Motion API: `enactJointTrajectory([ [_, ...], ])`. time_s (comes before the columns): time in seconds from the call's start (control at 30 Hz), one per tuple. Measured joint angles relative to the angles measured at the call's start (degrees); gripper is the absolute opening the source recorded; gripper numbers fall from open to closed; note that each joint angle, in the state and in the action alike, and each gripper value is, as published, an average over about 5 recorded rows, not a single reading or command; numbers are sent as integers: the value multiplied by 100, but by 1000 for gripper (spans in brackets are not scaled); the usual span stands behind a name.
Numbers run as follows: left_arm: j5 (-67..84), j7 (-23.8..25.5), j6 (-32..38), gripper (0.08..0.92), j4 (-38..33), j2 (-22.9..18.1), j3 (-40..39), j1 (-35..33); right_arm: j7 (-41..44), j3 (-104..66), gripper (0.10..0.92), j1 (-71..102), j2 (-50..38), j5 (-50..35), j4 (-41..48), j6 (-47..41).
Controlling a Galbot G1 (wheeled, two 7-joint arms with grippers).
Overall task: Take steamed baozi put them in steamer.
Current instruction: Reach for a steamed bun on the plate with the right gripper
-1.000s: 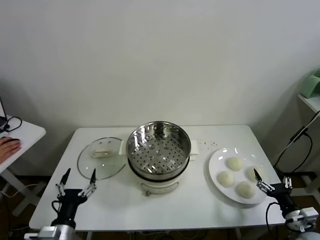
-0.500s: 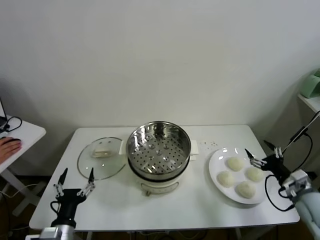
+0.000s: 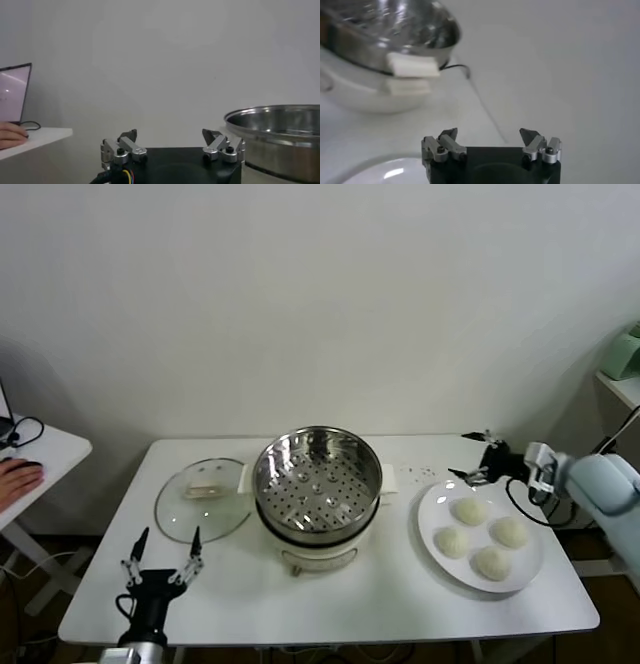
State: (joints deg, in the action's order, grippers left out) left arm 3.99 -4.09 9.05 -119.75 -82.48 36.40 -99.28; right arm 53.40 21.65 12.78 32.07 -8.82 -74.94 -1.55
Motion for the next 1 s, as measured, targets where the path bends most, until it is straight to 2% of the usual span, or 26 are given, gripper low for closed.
enactJointTrajectory([
  [0.2,-20,-20,-63,823,2,-11,8,54,928,1651,823,-1354,310,535,863,387],
  [0.37,-31,-30,-136,823,-18,-11,29,117,1341,2275,823,-1821,686,1064,1513,639],
  [0.7,-25,-51,-300,823,-23,49,97,267,1641,2577,823,-1943,1509,1860,2507,919],
  [1.0,-20,-59,-383,823,-25,78,137,345,1727,2494,823,-1726,1904,2345,2991,1090],
])
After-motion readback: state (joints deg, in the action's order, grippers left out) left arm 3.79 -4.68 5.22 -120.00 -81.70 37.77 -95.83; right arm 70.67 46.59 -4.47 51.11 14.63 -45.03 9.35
